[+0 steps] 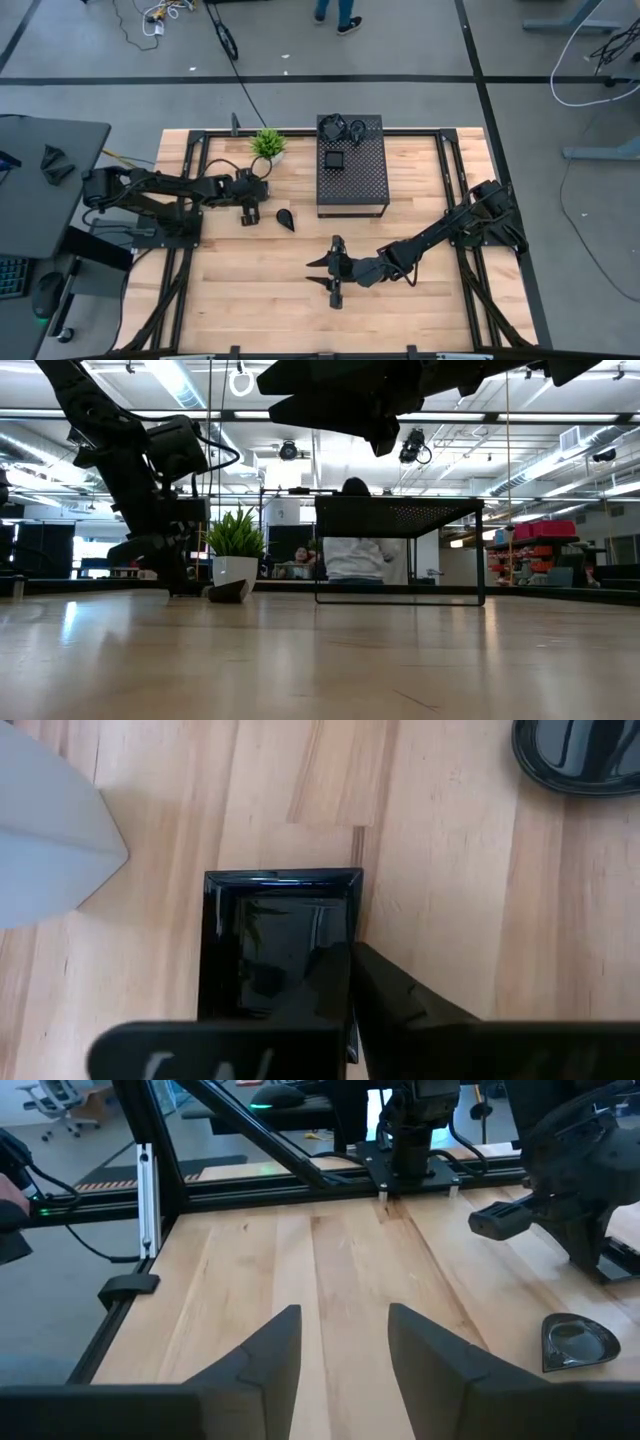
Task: Pick & Place Mini shaped plates
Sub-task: Stack the square plate on top of the square plates on the shelf
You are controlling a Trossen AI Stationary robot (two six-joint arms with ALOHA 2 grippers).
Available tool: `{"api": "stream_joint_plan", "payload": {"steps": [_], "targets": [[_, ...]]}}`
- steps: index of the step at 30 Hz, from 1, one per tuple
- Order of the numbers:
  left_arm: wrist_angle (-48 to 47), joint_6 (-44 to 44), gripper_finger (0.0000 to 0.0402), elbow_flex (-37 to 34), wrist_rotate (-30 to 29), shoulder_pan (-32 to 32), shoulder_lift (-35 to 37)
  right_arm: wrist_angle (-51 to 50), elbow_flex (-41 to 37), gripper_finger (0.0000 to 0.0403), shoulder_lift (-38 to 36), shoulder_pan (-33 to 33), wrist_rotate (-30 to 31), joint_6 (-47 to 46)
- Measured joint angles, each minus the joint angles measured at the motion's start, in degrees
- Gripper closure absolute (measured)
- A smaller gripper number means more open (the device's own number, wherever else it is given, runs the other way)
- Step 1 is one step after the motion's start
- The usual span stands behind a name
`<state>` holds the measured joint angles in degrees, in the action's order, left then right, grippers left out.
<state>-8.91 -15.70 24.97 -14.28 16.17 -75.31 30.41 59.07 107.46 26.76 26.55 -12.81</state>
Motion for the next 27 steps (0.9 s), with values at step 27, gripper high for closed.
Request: {"api": "stream_joint_plan", "payload": {"steps": [27], "targets": [[-26.31, 14.17, 0.0399, 45.94, -4.59, -19.70, -2.11, -36.75, 0.02, 0.0250, -19.76, 16.92, 6.17, -14.58]]}}
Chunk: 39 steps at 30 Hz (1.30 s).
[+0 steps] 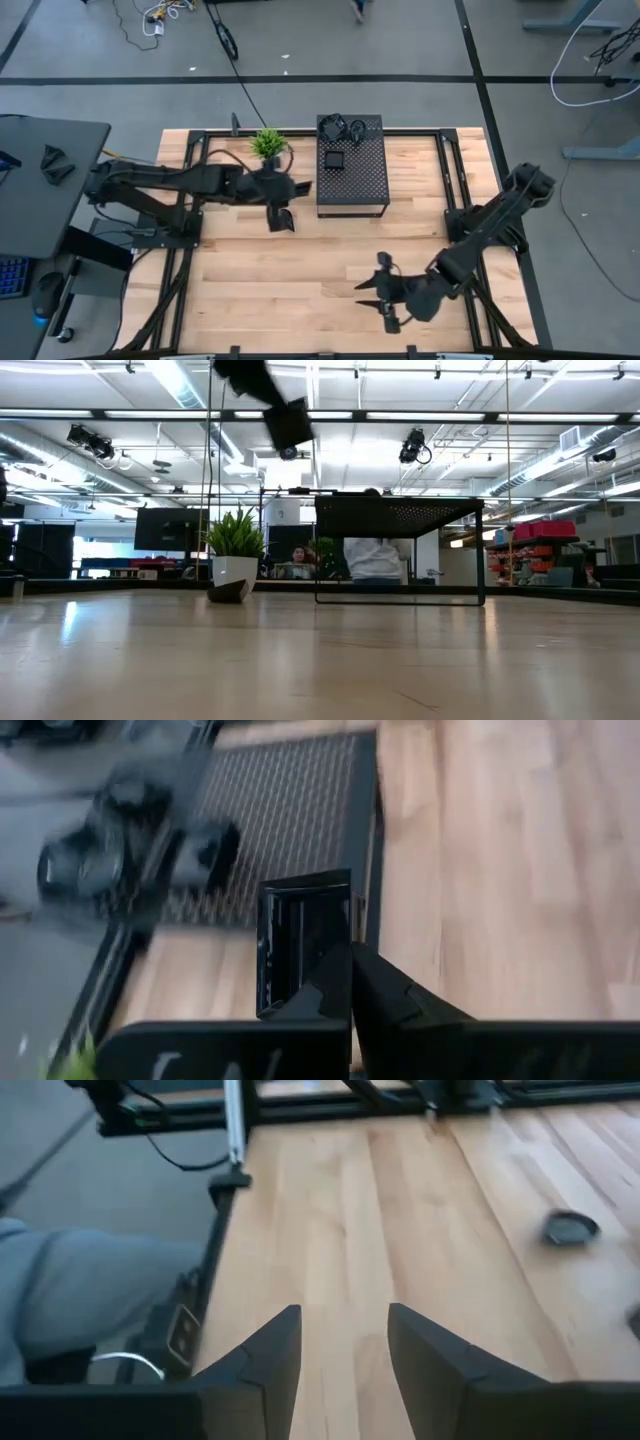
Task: Pick & Place Mini shaped plates
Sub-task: Stack the square plate on top of the square plates on the shelf
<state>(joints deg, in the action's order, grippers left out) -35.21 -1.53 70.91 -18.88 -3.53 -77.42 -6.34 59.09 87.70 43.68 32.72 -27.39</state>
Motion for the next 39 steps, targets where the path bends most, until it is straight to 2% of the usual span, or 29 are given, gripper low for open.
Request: {"api": "stream_joint_plan", "payload": {"steps": [8, 14, 20, 25, 34, 39], "targets": [[-1.75, -11.06, 0.0400, 18.05, 2.06, 2.67, -15.60, -8.36, 0.00, 0.0250, -0.48, 3.18, 6.97, -7.39], [-2.16, -16.85, 0.0399, 25.84, -2.92, 6.32, -24.81, -8.21, 0.00, 0.0250, -0.48, 4.00, 7.62, -8.21], [-2.04, -19.15, 0.0398, 27.76, -6.52, 9.08, -29.81, -8.22, 0.00, 0.0250, -0.48, 4.19, 8.45, -8.19], [-2.24, -20.18, 0.0398, 27.76, -9.93, 9.86, -31.31, -8.23, 0.00, 0.0250, -0.48, 4.17, 8.47, -8.07], [-2.41, -21.23, 0.0397, 27.76, -10.13, 10.00, -31.44, -8.23, 0.00, 0.0250, -0.48, 4.17, 8.60, -7.79], [-2.29, -21.23, 0.0397, 27.73, -8.24, 10.61, -32.19, -7.60, 0.00, 0.0250, -0.48, 4.17, 8.58, -7.79]]}}
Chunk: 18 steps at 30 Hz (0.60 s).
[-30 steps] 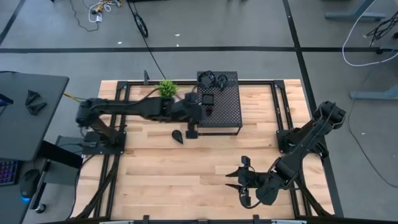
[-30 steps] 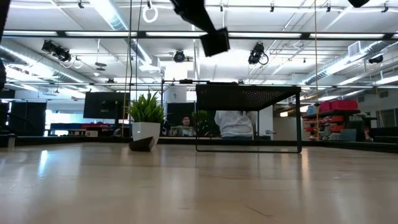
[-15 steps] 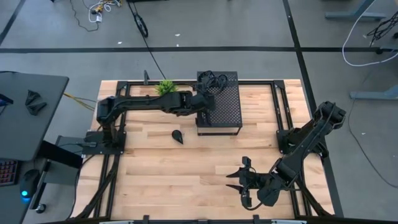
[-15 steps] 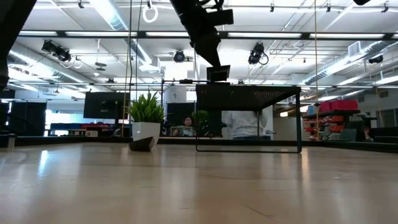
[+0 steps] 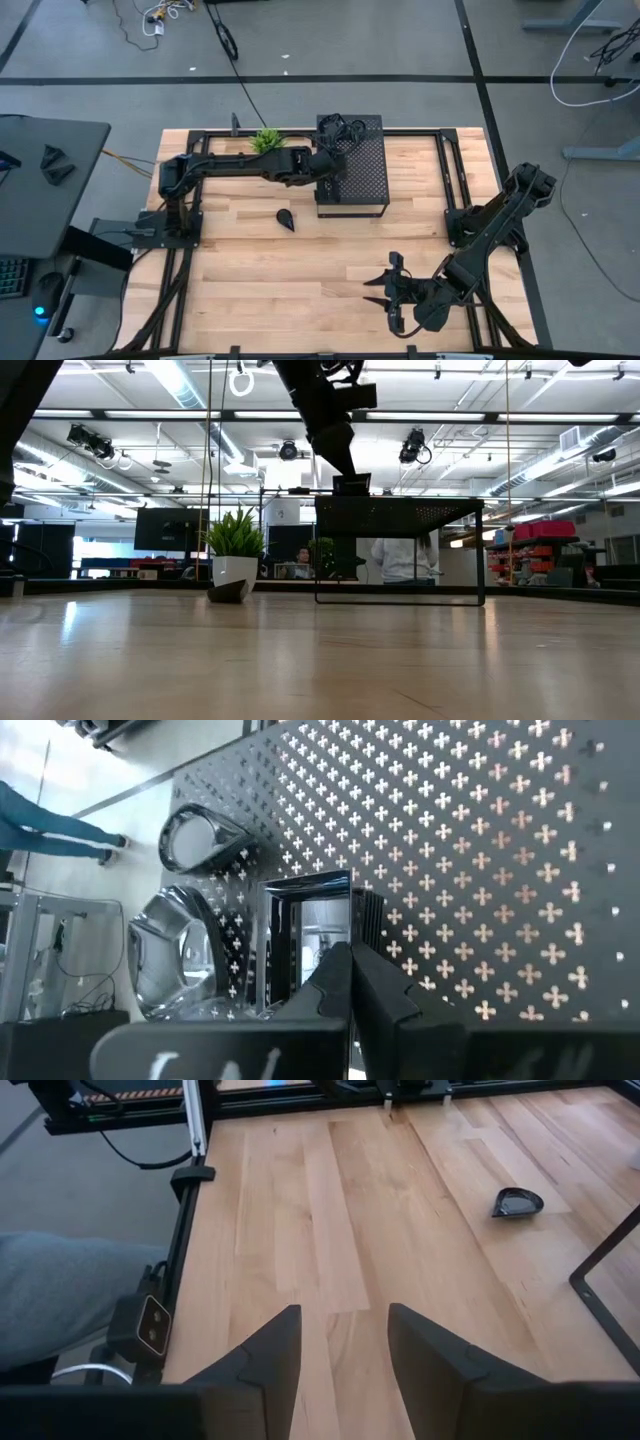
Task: Pick & Place Mini shaped plates
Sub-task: Stack the square plate on top of the square plates on the shelf
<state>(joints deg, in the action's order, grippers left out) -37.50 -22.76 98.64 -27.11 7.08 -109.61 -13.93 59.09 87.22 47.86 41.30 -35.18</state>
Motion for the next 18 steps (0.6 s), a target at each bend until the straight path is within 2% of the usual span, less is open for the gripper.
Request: {"api": "stream_joint_plan", "payload": {"steps": [13, 18], "targets": [[0.31, 0.56, 0.0396, 0.00, -0.20, 0.20, -0.23, 0.87, -0.02, 0.0250, 0.00, 0.00, -0.17, 0.26], [0.25, 0.66, 0.0368, -0.01, -0.28, 0.20, -0.21, 0.87, -0.02, 0.0250, 0.00, 0.00, -0.17, 0.31]]}}
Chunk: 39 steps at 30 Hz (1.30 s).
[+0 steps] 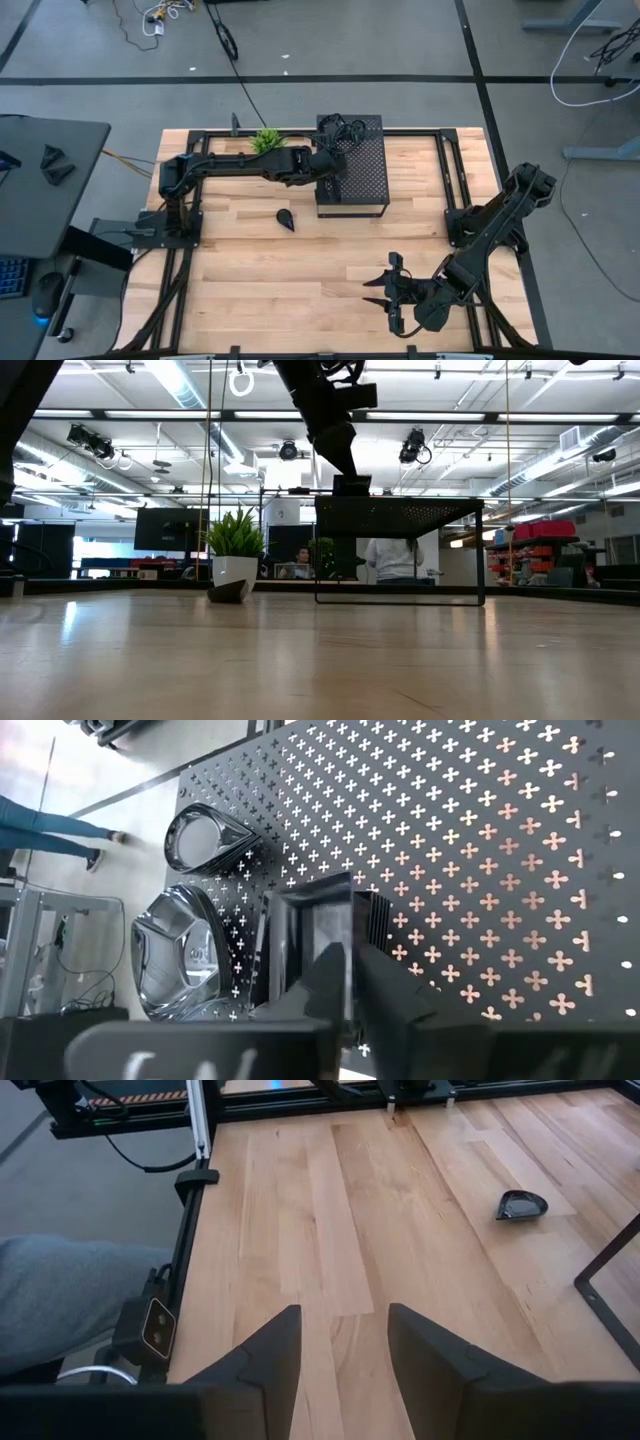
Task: Pick & Place Mini shaped plates
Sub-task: Stack the square plate on top of the square plates on the shelf
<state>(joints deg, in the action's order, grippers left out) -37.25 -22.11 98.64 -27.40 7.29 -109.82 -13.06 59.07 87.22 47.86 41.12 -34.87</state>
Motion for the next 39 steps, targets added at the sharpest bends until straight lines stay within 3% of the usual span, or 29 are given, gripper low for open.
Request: {"api": "stream_joint_plan", "payload": {"steps": [7, 13, 18, 25, 31, 39], "targets": [[-0.09, 0.02, 0.0306, -0.01, 0.02, 0.00, 0.00, 0.00, 0.00, 0.0250, 0.00, -0.02, 0.01, 0.13], [-1.45, 0.04, 0.0285, -0.01, 0.00, -0.46, 0.00, 0.09, 0.00, 0.0250, 0.00, 0.00, 0.02, 0.13], [-1.71, -0.01, 0.0306, -0.01, 1.84, -0.79, 0.00, 0.24, 0.00, 0.0250, 0.00, -0.02, 0.04, 0.73], [-1.62, -0.17, 0.0393, -0.01, 3.60, 0.80, 0.00, 0.24, 0.00, 0.0250, 0.02, -0.04, 0.20, 0.85], [-1.65, -0.17, 0.0376, -0.01, 3.20, 1.62, 0.04, 0.24, 0.00, 0.0250, 0.02, -0.04, 0.19, 0.85], [-1.62, -6.17, 0.0357, -0.01, -4.67, 0.47, 0.04, 0.24, 0.00, 0.0250, 0.02, -0.04, 0.17, 1.09]]}}
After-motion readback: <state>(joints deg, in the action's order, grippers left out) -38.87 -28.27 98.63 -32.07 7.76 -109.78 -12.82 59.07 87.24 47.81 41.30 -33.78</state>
